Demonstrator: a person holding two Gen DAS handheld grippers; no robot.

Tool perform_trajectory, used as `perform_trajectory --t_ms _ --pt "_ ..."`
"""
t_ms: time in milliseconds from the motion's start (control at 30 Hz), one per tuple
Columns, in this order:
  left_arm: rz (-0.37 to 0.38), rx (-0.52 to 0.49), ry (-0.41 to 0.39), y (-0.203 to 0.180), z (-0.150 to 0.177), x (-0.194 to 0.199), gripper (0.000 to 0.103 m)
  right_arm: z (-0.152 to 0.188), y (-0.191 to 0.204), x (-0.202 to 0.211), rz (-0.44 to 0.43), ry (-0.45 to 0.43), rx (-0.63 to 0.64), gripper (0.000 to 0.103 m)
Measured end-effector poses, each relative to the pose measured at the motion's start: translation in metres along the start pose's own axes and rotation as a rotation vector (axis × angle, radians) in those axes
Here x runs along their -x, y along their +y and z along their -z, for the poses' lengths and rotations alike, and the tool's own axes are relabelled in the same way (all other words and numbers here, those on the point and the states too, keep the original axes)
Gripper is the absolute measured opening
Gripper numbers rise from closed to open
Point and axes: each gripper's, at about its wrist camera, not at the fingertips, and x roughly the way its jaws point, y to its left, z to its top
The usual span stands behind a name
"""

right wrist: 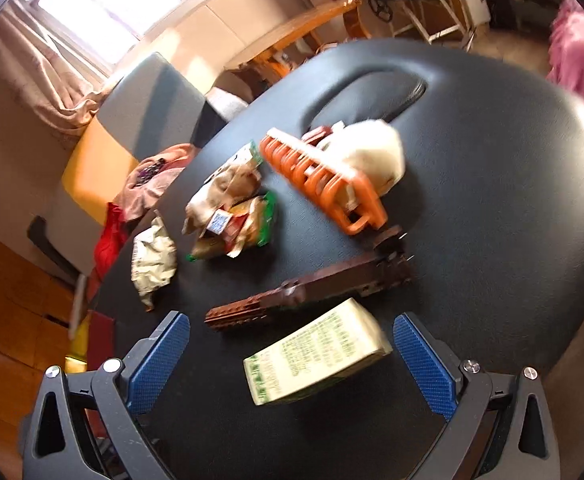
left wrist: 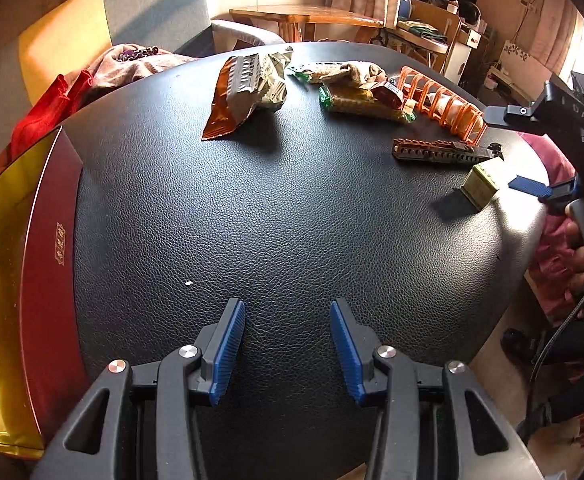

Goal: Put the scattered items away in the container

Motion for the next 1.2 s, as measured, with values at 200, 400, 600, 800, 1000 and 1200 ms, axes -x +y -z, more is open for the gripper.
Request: perform_trajectory --t_ms 200,400,600,800,1000,1200 --pt "0.084 0.027 -0.012 0.008 0.001 -0.001 0.061 0.013 0.022 -0.015 -0.248 0.094 -0.046 0.103" --pt "0.067 0.027 -0.01 0.005 -0.001 0.002 0.06 0.01 0.03 -0.007 -0.256 0.098 0.0 0.103" --pt "0.209 0.04 -0.052 -0.002 -0.023 0.012 0.06 -0.014 0.02 0.005 -0.116 0.096 0.142 0.103" --pt "0.223 -0.042 -0.084 -0.03 -0.051 0.015 0.06 -0.041 0.009 0.012 0.003 0.095 0.251 0.103" --pt "0.247 -0.34 -0.133 -0.07 -0.068 0.018 0.06 -0.057 -0.01 0.013 -0.005 0.077 0.18 0.103" --pt "0.317 -0.582 -0.081 -0.103 -0.088 0.001 0.06 -0.047 -0.022 0.025 -0.024 0.068 0.138 0.103"
